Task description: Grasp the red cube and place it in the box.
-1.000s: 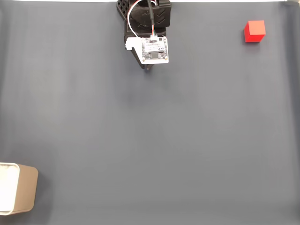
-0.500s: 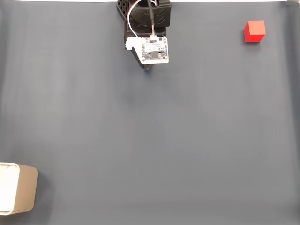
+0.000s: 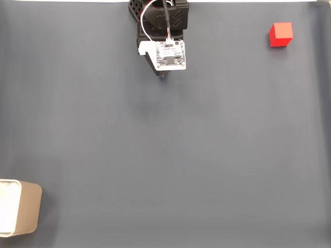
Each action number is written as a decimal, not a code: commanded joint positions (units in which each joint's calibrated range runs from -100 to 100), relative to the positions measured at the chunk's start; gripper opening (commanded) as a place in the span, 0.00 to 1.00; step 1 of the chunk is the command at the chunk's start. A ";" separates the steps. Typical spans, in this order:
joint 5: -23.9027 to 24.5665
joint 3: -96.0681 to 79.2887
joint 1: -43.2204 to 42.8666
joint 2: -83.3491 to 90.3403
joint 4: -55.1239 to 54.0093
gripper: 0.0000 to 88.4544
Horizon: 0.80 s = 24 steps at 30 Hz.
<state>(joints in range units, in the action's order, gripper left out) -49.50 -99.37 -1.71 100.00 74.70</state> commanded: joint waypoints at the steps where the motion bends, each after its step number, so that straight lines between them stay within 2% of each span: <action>1: 0.44 -0.45 -0.14 0.00 1.20 0.00; 24: 0.39 -0.45 -0.14 0.00 1.20 0.00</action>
<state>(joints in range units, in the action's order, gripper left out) -49.50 -99.37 -1.71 100.00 74.70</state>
